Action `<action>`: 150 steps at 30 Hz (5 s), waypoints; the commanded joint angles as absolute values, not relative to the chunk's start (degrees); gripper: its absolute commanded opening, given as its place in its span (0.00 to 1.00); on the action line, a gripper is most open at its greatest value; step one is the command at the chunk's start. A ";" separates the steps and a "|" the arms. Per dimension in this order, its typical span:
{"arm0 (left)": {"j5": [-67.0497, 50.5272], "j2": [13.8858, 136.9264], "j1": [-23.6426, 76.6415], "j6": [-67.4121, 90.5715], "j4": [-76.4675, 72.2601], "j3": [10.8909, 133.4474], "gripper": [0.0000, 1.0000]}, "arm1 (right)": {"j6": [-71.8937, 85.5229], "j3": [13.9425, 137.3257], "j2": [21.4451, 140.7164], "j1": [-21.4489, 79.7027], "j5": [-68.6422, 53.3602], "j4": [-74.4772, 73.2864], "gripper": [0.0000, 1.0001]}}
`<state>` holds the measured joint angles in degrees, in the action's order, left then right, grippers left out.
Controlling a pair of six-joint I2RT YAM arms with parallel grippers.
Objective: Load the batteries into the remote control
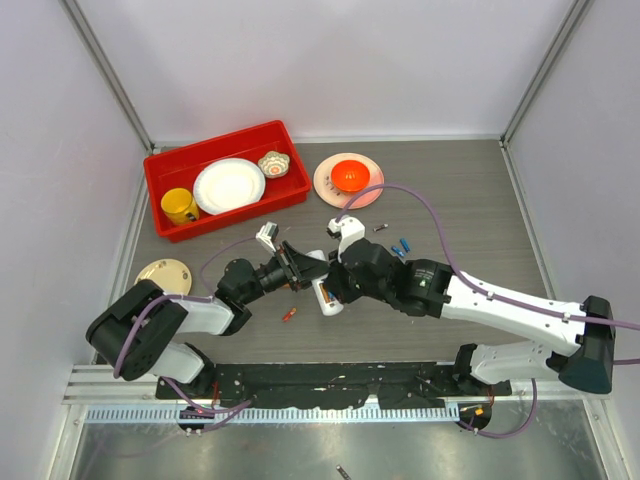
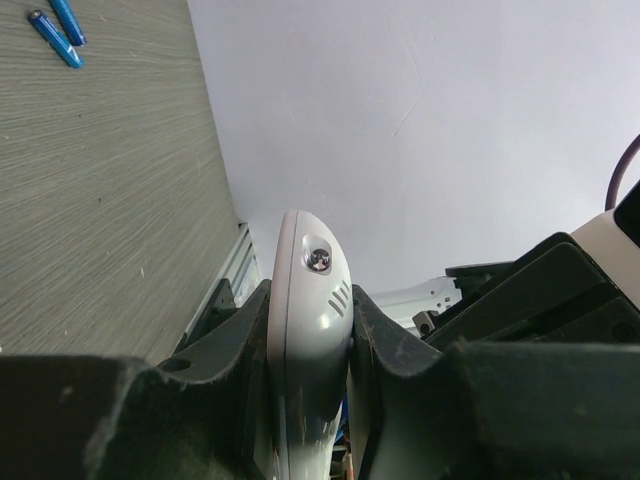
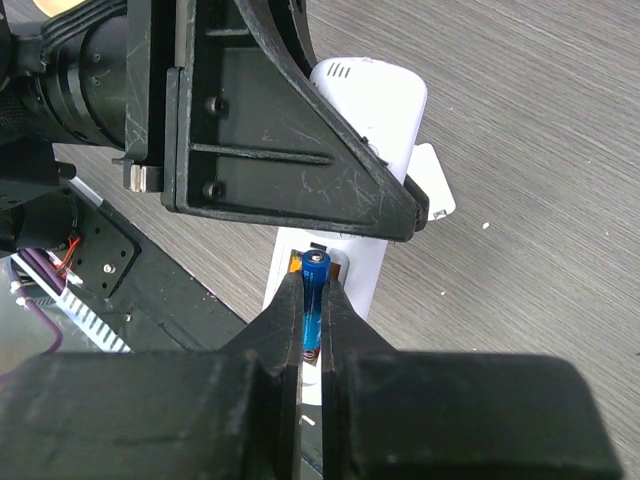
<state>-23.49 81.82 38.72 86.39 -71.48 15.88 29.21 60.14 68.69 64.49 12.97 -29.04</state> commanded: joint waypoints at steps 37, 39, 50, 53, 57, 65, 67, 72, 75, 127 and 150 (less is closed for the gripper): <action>-15.99 74.27 39.02 83.58 -78.75 15.29 0.00 | 34.98 61.87 73.47 66.27 13.01 -34.63 0.18; -16.08 74.27 39.11 83.67 -78.84 15.21 0.00 | 35.24 62.05 73.65 66.27 13.44 -34.72 0.22; -16.79 74.53 39.20 83.85 -79.01 15.12 0.00 | 35.42 62.93 74.18 66.27 14.15 -34.45 0.31; -16.96 74.62 39.20 83.94 -79.01 15.03 0.00 | 35.42 63.19 74.09 66.36 14.59 -34.37 0.33; -16.96 74.79 39.29 83.94 -79.01 15.03 0.00 | 35.42 63.72 74.09 66.27 15.20 -34.37 0.35; -17.31 75.76 39.46 84.55 -79.80 14.68 0.00 | 35.16 65.74 73.56 66.36 17.05 -35.07 0.32; -17.40 75.85 39.46 84.72 -79.89 14.77 0.00 | 35.07 65.83 73.39 66.27 17.66 -35.16 0.26; -17.75 76.03 39.73 84.73 -80.07 14.77 0.00 | 34.28 66.36 73.83 66.09 17.84 -35.59 0.08; -18.02 76.20 39.73 84.81 -80.16 14.94 0.00 | 34.10 66.71 73.30 66.01 19.42 -35.77 0.01; -16.52 79.28 39.81 86.66 -78.13 18.98 0.00 | 29.09 44.91 61.87 68.03 24.17 -7.38 0.04; -13.89 78.40 39.90 87.19 -77.87 19.42 0.00 | 30.23 44.30 62.67 68.82 26.37 -10.37 0.06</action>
<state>-15.88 80.18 39.66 85.06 -69.17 16.80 29.12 44.97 61.54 68.29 25.02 -6.04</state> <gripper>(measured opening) 0.305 0.185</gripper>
